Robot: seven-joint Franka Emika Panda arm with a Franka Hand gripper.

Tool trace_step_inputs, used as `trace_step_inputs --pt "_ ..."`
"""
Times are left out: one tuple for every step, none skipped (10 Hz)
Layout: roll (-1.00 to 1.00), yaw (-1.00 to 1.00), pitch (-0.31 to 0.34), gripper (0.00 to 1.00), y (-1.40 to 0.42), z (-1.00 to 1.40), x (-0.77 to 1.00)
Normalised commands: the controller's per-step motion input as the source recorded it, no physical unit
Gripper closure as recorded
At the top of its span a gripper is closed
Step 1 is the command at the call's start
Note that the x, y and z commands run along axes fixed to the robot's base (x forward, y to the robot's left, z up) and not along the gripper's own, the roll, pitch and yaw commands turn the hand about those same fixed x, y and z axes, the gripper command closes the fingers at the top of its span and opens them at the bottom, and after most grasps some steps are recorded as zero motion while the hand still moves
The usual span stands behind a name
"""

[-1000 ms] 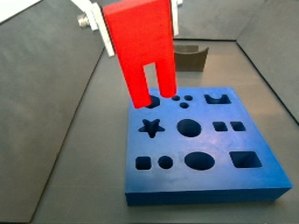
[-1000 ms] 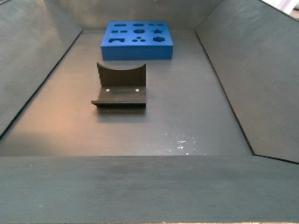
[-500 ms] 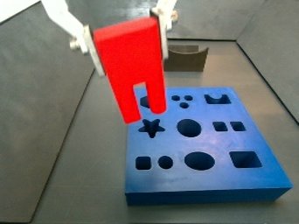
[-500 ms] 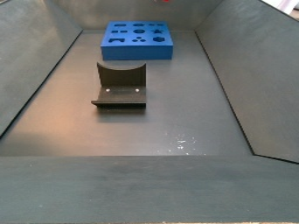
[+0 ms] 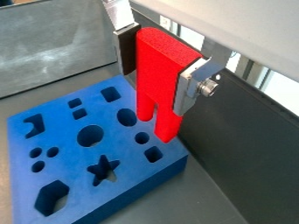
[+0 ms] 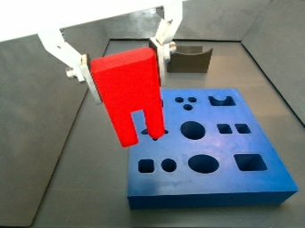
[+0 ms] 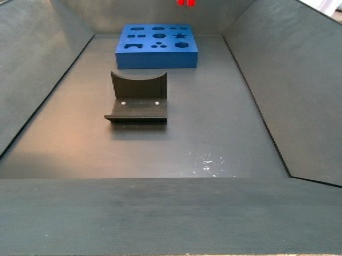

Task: Pick up the square-circle object. Move up. Rotate the square-circle object. Place the square-circle object on the fixture. Regrasp the square-circle object. Move to above the board. Insert the square-circle object.
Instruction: Insert the square-circle object.

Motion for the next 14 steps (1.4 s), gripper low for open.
trace_step_inputs --pt "0.04 0.08 -0.031 1.00 -0.09 -0.17 0.35" --pt "0.04 0.05 -0.081 1.00 -0.13 -0.21 0.24" --pt "0.07 0.07 -0.060 1.00 -0.13 -0.14 0.18" --pt "0.11 0.09 -0.054 1.00 -0.12 -0.12 0.13" --pt "0.10 0.01 -0.047 1.00 -0.07 -0.21 0.00" --pt "0.12 0.00 -0.034 1.00 0.00 -0.20 0.09" --pt "0.11 0.01 -0.051 1.00 0.00 -0.18 0.16" --pt "0.11 0.00 -0.056 1.00 -0.05 -0.24 0.08" --pt "0.09 0.00 -0.050 1.00 -0.07 -0.19 0.13" --pt "0.10 0.00 -0.044 1.00 -0.08 -0.22 0.10" --pt "0.11 0.00 -0.057 1.00 -0.09 -0.22 0.11" --pt "0.12 -0.02 -0.069 1.00 -0.09 -0.25 0.11" --pt "0.11 0.00 -0.064 1.00 -0.10 -0.26 0.13" --pt "0.11 0.00 -0.091 1.00 -0.10 -0.29 0.13"
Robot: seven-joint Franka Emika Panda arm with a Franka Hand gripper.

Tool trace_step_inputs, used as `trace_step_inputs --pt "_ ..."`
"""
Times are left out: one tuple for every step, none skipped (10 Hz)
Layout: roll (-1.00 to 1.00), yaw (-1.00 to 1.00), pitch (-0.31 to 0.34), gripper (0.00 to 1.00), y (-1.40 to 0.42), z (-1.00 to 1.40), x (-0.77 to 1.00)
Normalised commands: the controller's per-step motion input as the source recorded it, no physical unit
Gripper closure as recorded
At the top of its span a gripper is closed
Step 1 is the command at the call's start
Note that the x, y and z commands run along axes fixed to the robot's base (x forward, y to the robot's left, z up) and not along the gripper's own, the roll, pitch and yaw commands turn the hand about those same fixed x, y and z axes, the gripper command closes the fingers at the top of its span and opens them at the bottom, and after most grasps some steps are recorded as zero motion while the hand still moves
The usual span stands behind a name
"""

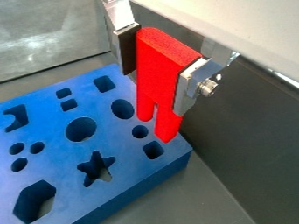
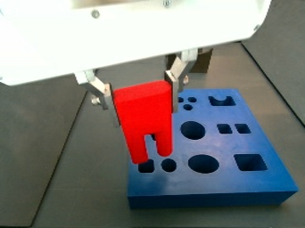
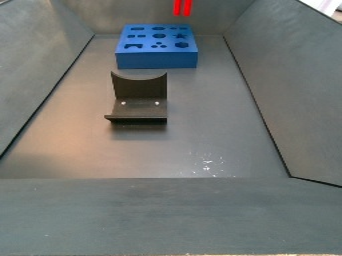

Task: Pick up the square-circle object. Move up. Rotate the square-circle object. Place the square-circle object on the fixture. Regrasp the square-circle object. Move to above the board. Insert the square-circle object.
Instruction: Insert the square-circle object.

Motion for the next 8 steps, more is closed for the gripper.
trace_step_inputs --pt "0.10 0.00 -0.087 1.00 -0.10 -0.27 0.16" --pt "0.09 0.00 -0.071 1.00 -0.08 -0.23 0.10" --pt "0.08 0.00 -0.083 1.00 -0.05 -0.21 0.10" --pt "0.15 0.02 -0.090 1.00 0.00 -0.13 0.19" --pt "0.15 0.01 -0.079 1.00 0.00 -0.09 0.13" --pt "0.13 0.05 -0.051 1.00 0.00 -0.09 0.05" --pt "0.15 0.03 -0.044 1.00 0.00 -0.13 0.07" --pt "0.13 0.02 -0.020 1.00 0.00 -0.20 0.07"
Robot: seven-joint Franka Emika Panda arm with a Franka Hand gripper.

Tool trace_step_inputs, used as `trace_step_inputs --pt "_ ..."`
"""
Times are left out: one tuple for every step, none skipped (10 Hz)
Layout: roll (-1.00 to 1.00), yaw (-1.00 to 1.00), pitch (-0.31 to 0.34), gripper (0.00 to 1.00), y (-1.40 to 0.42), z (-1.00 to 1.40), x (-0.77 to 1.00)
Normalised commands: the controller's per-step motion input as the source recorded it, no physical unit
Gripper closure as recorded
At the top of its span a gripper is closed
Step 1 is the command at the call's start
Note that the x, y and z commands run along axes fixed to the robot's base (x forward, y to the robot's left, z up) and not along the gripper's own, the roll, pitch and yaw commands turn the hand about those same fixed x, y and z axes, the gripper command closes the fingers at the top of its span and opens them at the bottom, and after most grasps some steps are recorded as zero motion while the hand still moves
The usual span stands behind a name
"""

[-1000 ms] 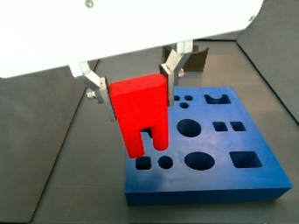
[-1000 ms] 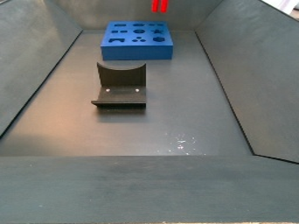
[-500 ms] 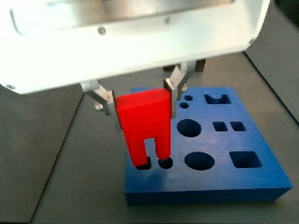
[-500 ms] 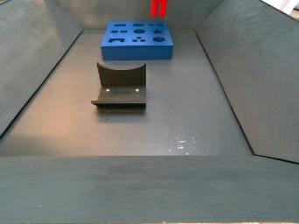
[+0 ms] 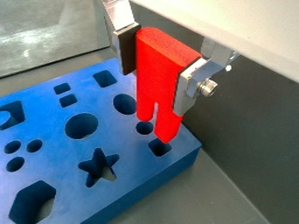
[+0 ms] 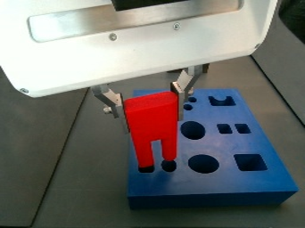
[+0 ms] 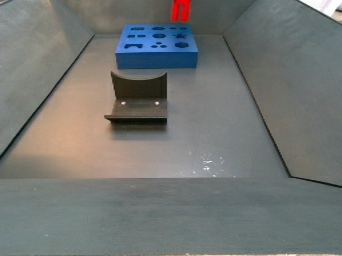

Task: Pick up the square-circle object. Move up. Rotate the square-circle object. Place the square-circle object on the fixture. Regrasp the square-circle object. Move to above the board. Insert the square-circle object.
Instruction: Insert the square-circle object.

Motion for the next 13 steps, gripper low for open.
trace_step_inputs --pt "0.15 0.00 -0.037 1.00 0.00 -0.20 0.05" --pt "0.14 0.00 -0.031 1.00 0.00 -0.18 0.00" --pt "0.12 0.00 -0.027 1.00 -0.01 -0.18 0.02" --pt "0.10 0.00 -0.027 1.00 -0.03 -0.12 0.04" --pt "0.11 -0.08 -0.029 1.00 -0.05 -0.07 0.08" --pt "0.08 -0.05 -0.004 1.00 -0.09 -0.06 0.07" --pt "0.10 -0.09 -0.017 1.00 -0.19 0.00 0.09" --pt "0.12 -0.10 -0.013 1.00 -0.27 0.00 0.17" --pt "0.12 -0.16 -0.027 1.00 -0.27 0.00 0.12" --pt "0.05 0.00 0.000 1.00 -0.16 0.00 0.00" --pt "0.03 0.00 0.000 1.00 -0.05 0.00 0.00" --pt "0.10 0.00 0.000 1.00 0.00 -0.19 0.12" --pt "0.09 0.00 0.000 1.00 0.00 -0.22 0.12"
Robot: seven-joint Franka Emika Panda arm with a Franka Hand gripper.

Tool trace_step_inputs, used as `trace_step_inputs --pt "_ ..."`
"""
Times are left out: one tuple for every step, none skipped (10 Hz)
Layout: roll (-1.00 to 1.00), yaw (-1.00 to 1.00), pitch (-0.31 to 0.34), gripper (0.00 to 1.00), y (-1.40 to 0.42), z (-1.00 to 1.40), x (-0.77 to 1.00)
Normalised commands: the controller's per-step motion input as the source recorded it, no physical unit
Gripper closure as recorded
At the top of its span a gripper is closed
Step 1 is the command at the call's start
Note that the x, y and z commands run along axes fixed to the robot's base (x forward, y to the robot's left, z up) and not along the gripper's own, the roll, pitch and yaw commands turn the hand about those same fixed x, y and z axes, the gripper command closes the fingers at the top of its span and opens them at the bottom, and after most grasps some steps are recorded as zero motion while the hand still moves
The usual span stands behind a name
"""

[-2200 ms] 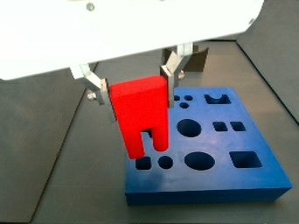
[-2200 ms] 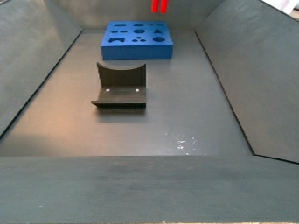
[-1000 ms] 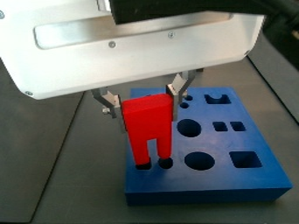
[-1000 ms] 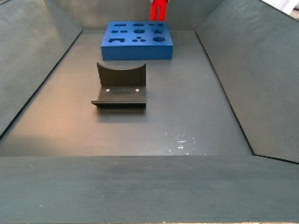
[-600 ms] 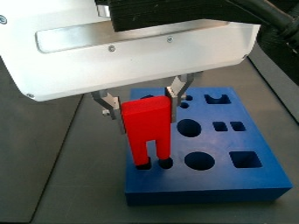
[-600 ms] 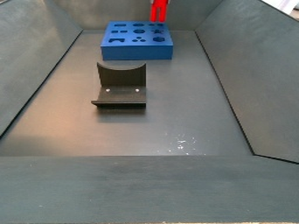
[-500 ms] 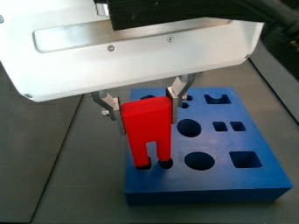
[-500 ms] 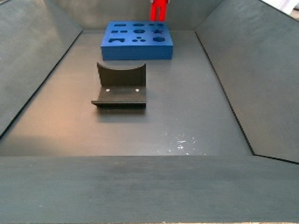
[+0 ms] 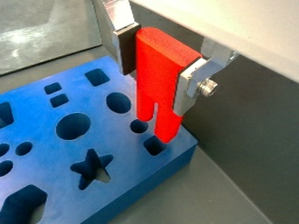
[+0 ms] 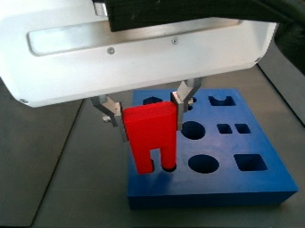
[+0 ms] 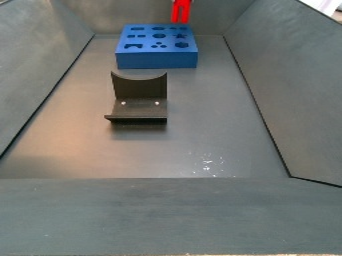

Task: Pick up the square-circle object. Move up. Rotate the square-circle object. Place the square-circle object on the fixture. Regrasp the square-circle object. Move to above the board. Insert the square-circle object.
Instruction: Insert the square-circle object.

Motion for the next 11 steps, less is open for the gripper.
trace_step_inputs --pt "0.07 0.00 -0.007 1.00 0.00 -0.22 0.12" --pt "0.00 0.00 -0.016 1.00 0.00 -0.08 0.00" --pt "0.04 0.00 0.000 1.00 0.00 -0.07 0.05" --pt "0.05 -0.01 -0.013 1.00 0.00 -0.14 0.08" --pt "0.05 -0.03 -0.007 1.00 0.00 -0.13 0.07" --pt "0.09 -0.11 0.000 1.00 0.00 -0.11 0.11" --pt "0.07 -0.13 0.000 1.00 0.00 -0.13 0.13" --pt "0.08 -0.18 0.000 1.00 0.00 -0.14 0.04" --pt "0.08 -0.17 0.000 1.00 0.00 -0.13 0.06" --pt "0.05 -0.08 0.000 1.00 0.00 -0.09 0.00" --pt "0.04 -0.03 0.000 1.00 0.00 -0.09 0.00"
